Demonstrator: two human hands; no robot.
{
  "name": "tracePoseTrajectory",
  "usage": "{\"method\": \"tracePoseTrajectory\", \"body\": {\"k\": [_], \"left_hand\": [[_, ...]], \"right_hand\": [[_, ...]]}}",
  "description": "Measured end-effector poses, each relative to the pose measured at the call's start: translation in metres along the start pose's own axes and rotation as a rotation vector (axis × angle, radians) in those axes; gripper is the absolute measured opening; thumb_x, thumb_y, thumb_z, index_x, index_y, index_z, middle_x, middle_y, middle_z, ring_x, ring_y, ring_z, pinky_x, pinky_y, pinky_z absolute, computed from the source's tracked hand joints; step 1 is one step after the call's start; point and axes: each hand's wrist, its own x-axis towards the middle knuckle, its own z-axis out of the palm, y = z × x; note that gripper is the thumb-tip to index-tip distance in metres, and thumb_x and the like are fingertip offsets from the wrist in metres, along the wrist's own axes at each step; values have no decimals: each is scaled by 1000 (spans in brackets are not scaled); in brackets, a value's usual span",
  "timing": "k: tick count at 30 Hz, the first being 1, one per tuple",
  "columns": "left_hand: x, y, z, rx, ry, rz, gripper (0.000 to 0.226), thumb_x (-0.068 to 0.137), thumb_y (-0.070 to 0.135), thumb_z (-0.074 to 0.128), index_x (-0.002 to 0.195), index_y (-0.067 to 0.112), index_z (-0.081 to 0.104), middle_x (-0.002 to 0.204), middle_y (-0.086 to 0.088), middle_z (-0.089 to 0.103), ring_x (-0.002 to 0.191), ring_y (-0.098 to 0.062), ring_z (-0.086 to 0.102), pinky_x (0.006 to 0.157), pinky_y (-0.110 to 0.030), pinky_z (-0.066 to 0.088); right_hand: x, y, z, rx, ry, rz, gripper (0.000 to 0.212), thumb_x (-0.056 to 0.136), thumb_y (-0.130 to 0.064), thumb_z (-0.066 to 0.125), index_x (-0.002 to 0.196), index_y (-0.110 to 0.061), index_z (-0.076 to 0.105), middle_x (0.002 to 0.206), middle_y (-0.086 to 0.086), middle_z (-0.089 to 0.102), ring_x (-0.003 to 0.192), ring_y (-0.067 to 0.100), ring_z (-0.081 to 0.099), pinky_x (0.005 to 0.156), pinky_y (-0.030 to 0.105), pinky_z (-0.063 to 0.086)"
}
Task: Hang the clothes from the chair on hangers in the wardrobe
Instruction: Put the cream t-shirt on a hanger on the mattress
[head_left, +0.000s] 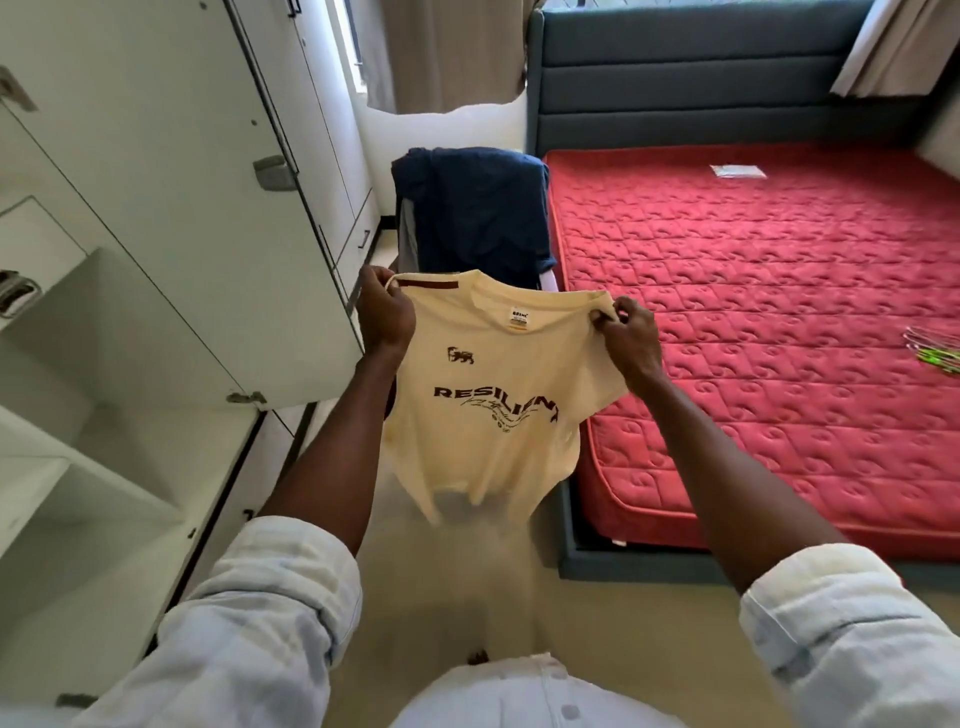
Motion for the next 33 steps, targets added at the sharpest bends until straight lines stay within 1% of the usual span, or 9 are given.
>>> {"method": "tracePoseTrajectory", "body": {"k": [3, 6, 8, 11, 14, 16, 20, 27, 33], "left_hand": [[-46, 22, 12, -21, -233, 24, 19, 93, 4, 46, 109, 9, 56, 95, 1, 57, 90, -16, 55, 68, -11, 42], [-95, 42, 30, 17, -628, -19, 26, 87, 15, 64, 112, 15, 59, 100, 0, 59, 94, -19, 57, 77, -27, 47], [-131, 60, 44, 112, -803, -4, 31, 82, 17, 72, 112, 14, 63, 100, -1, 62, 91, -17, 58, 70, -27, 46], [-187, 94, 69, 280, -847, 24, 20, 79, 19, 75, 96, 10, 70, 87, -3, 63, 79, -15, 56, 60, -25, 39], [-224, 126, 91, 302, -951, -63, 17, 74, 17, 77, 86, 8, 69, 84, -7, 64, 80, -21, 60, 67, -33, 48], [-245, 150, 107, 368, -1030, -53, 16, 75, 18, 78, 88, 12, 71, 88, -6, 67, 84, -22, 63, 76, -36, 52], [-276, 194, 152, 343, -1029, 2, 20, 76, 17, 80, 92, 9, 71, 87, -5, 65, 79, -19, 60, 70, -31, 50], [-322, 215, 250, 245, -875, 121, 9, 87, 12, 67, 90, 4, 71, 87, -13, 66, 80, -24, 59, 71, -35, 45], [-376, 228, 344, 244, -745, 247, 18, 92, 17, 61, 100, 4, 71, 97, -20, 71, 89, -34, 66, 69, -37, 43]], "right_hand": [[-17, 18, -47, -39, 24, -39, 11, 91, -14, 56, 88, -19, 66, 73, -3, 59, 58, 4, 46, 51, 25, 32], [-32, 41, -112, -155, -3, -54, 12, 91, -20, 60, 89, -14, 71, 74, 3, 62, 67, 14, 52, 57, 28, 30], [-40, 59, -160, -233, -50, -20, 20, 89, -28, 66, 95, -10, 72, 82, 9, 66, 74, 15, 55, 58, 28, 35], [-53, 85, -235, -275, -180, 36, 23, 80, -26, 79, 98, -12, 72, 84, 3, 63, 78, 13, 53, 54, 16, 34], [-65, 108, -295, -466, -369, 126, 40, 73, -10, 83, 110, -8, 68, 99, 3, 66, 92, 18, 59, 68, 25, 42], [-70, 126, -329, -643, -359, 136, 40, 76, -2, 76, 114, -5, 68, 110, 12, 68, 100, 25, 64, 78, 31, 47], [-72, 153, -383, -767, -109, 83, 31, 82, 1, 54, 106, -8, 72, 106, 22, 69, 99, 36, 65, 75, 36, 48], [-48, 205, -455, -581, 110, 87, 27, 83, 1, 53, 99, -6, 73, 98, 21, 71, 94, 36, 67, 72, 36, 48], [-7, 257, -516, -611, 119, 138, 25, 82, 1, 48, 93, -1, 70, 97, 25, 68, 92, 40, 64, 74, 41, 48]]}}
